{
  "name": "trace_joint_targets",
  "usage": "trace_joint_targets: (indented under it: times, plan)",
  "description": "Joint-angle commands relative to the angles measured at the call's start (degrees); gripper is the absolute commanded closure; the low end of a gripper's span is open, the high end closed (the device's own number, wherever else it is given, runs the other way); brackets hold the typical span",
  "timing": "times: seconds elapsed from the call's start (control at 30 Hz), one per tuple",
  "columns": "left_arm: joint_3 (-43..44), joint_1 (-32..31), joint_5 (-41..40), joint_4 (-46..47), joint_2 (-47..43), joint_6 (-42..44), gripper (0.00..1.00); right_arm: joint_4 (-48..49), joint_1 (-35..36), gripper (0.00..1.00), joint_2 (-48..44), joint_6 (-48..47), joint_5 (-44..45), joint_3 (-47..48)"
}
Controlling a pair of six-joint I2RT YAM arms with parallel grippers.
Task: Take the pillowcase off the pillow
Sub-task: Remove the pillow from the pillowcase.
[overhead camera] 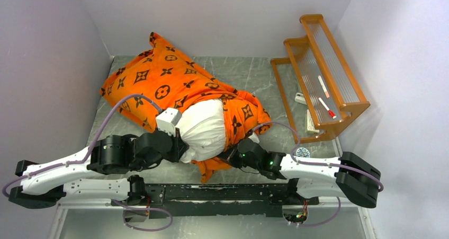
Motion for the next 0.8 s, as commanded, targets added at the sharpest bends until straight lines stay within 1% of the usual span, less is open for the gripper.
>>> trace_joint_targets:
  times: [0.0,0.07,0.1,0.17,0.2,0.23,0.3,0.4,0.53,0.6,0.7,0.77]
  plan:
    - [1.4,-0.2,-1.7,-2.6,-2.3,-3.5,0.95,-14.3,-0.9,0.97,-1.1,-14.3,-2.3,3.0]
    - [-2.5,-0.2,-0.8,-1.2,-3.4,-5.1,0.95,-20.3,-0.7,0.88,-5.0,-16.0,-0.9,6.9]
    - [-4.3,-0.2,-0.5,-0.2,-3.8,-5.8,0.95,-23.4,-0.7,0.8,-6.9,-16.8,0.3,8.4]
    - [-7.4,-0.2,0.4,1.8,-4.2,-6.8,0.95,-29.2,-0.7,0.55,-11.2,-18.3,2.1,10.7]
    - [-8.7,-0.2,0.9,2.6,-4.2,-7.0,0.95,-31.0,-0.7,0.48,-13.4,-19.3,2.6,11.7]
    - [-9.7,-0.2,1.6,3.1,-3.9,-7.2,0.95,-32.3,-0.7,0.43,-15.4,-20.6,3.1,12.8]
    - [-10.8,-0.2,2.0,2.9,-2.8,-7.7,0.95,-35.1,-0.7,0.37,-18.4,-23.2,3.6,15.3]
    - [-11.2,-0.2,1.6,1.0,-0.6,-7.7,0.95,-39.6,-0.7,0.34,-20.6,-25.1,5.9,20.6]
    - [-10.5,-0.2,0.8,-3.3,1.6,-8.5,0.95,-46.8,-0.7,0.34,-19.2,-26.7,14.4,27.9]
    - [-10.6,-0.2,0.7,-4.2,1.3,-8.6,0.95,-48.8,-0.7,0.33,-15.7,-30.0,18.0,32.5]
    - [-11.0,-0.2,1.1,-4.0,0.2,-8.9,0.95,-49.3,-0.7,0.33,-7.5,-36.1,19.7,39.7]
    - [-11.3,-0.2,1.3,-4.3,-0.6,-9.5,0.95,-50.7,-0.8,0.35,-1.4,-38.1,21.2,44.3]
